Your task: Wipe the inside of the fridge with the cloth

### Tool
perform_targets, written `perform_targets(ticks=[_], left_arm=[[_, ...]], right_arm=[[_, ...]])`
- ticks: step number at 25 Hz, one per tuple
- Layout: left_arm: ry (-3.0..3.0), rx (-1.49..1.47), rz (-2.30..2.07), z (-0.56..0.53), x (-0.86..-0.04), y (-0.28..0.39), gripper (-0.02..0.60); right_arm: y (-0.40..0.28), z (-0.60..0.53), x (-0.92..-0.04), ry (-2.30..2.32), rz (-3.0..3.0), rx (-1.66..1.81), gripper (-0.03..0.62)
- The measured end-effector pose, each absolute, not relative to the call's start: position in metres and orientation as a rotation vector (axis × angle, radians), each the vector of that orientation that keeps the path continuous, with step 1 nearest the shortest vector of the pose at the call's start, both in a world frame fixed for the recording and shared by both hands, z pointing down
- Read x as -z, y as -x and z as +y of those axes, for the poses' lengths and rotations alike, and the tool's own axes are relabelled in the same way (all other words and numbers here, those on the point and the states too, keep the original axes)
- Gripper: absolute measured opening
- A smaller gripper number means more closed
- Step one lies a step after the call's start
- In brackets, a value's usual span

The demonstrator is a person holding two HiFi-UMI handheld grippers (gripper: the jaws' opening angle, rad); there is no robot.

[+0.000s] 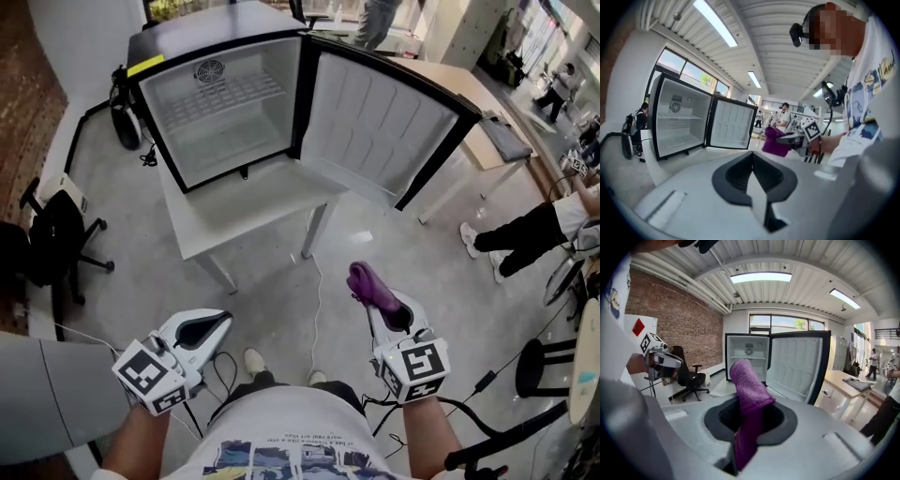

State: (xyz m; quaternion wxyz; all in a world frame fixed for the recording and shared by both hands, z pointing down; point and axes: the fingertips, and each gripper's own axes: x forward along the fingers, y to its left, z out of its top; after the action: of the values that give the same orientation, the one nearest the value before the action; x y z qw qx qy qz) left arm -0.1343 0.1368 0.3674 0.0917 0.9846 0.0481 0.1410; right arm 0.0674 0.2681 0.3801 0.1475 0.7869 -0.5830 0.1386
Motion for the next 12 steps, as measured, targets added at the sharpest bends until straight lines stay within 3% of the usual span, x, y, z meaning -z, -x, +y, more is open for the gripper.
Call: perform_targets(ticks=[12], left_arm=[[-2.906,-0.331,0.03,0.264,-0.352,0.112,0.006]], right_arm=[[-0.041,0.342,-0.348,-2.065,-1.967,-0.219,0.054]])
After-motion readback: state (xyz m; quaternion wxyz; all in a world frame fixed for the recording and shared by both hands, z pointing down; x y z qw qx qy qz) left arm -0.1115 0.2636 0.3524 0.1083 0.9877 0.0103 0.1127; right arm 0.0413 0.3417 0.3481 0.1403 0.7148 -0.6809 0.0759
